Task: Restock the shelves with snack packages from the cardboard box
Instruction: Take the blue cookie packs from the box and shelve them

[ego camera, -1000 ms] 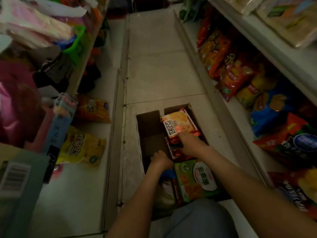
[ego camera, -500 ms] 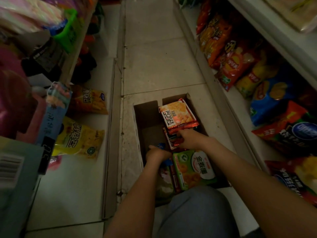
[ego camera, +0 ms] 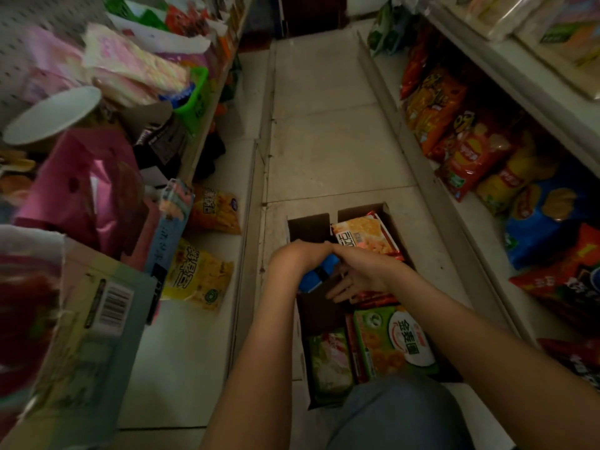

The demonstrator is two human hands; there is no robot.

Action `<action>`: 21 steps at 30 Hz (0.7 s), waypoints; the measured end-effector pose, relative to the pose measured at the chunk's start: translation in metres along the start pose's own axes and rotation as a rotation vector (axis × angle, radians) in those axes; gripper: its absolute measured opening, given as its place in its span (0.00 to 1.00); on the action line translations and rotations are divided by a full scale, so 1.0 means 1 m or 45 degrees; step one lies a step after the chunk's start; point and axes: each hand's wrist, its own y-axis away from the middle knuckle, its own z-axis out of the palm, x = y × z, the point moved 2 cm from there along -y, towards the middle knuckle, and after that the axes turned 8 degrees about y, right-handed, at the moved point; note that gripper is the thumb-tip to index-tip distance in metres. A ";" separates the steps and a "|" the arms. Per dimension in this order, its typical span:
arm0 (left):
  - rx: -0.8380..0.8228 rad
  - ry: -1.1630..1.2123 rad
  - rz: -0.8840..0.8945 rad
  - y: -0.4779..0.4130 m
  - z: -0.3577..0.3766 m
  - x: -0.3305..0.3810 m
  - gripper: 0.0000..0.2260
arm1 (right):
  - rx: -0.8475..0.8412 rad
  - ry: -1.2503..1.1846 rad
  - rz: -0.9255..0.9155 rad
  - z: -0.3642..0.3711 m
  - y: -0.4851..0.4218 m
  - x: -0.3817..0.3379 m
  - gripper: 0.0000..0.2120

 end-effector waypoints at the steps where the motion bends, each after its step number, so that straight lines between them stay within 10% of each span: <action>1: 0.061 -0.003 0.057 0.006 -0.007 0.005 0.30 | -0.027 -0.045 -0.041 0.002 0.004 -0.007 0.26; 7: 0.325 -0.414 0.427 0.057 -0.033 0.050 0.24 | -0.030 -0.484 -0.506 -0.002 0.041 -0.065 0.11; 11: 0.383 -0.521 0.688 0.095 -0.038 0.081 0.24 | 0.188 -0.430 -0.760 -0.019 0.076 -0.094 0.19; 21: 0.133 0.870 0.848 0.130 -0.038 0.162 0.17 | 0.254 -0.367 -1.034 -0.066 0.222 -0.128 0.21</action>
